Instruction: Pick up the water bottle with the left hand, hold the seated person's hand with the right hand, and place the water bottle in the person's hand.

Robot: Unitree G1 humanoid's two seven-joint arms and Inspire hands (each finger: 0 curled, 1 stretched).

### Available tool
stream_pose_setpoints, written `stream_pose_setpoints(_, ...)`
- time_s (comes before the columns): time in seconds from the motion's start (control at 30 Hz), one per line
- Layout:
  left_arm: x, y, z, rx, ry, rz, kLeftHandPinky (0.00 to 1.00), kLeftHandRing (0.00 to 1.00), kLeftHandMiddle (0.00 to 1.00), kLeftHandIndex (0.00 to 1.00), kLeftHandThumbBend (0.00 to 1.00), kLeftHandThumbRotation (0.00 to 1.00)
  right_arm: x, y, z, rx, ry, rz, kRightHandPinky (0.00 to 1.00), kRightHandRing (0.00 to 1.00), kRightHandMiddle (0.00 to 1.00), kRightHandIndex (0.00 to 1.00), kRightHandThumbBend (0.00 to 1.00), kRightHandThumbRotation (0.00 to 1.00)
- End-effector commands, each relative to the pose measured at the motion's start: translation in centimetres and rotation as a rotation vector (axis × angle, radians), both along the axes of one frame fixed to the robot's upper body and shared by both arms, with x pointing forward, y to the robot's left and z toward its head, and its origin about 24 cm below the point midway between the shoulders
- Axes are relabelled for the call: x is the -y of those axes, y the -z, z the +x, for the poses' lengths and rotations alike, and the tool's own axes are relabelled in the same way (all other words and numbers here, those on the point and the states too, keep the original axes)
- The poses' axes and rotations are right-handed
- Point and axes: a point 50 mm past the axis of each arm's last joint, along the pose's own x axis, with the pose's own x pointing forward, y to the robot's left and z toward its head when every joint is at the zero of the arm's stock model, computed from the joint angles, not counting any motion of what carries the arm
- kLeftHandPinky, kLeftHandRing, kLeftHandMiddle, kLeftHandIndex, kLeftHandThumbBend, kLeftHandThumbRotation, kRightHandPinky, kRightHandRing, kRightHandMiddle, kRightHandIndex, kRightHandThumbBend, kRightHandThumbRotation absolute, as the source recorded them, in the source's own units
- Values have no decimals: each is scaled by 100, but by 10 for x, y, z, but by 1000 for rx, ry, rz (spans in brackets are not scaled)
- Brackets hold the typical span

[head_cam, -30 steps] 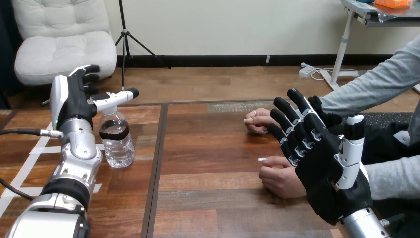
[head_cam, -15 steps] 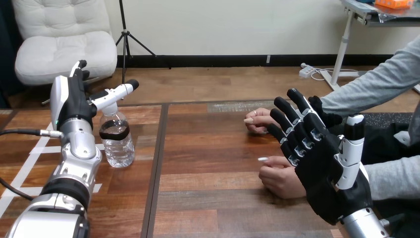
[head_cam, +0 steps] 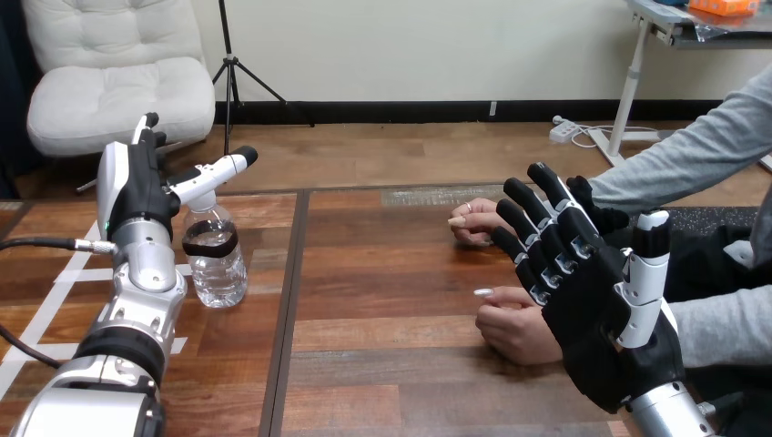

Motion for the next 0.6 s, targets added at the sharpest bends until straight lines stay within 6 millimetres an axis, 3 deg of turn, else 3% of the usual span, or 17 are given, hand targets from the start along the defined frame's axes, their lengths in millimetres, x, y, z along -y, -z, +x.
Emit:
stream_pose_setpoints(0.0, 8, -34, 16, 95, 33, 18, 79, 89, 91, 96, 100, 41, -2, -13, 7, 79, -9, 14, 100, 100, 98, 100, 91, 100)
stream_pose_setpoints(0.57, 6, -28, 17, 25, 48, -53, 87, 94, 96, 98, 100, 39, -3, -13, 6, 76, -10, 24, 100, 100, 98, 100, 91, 100)
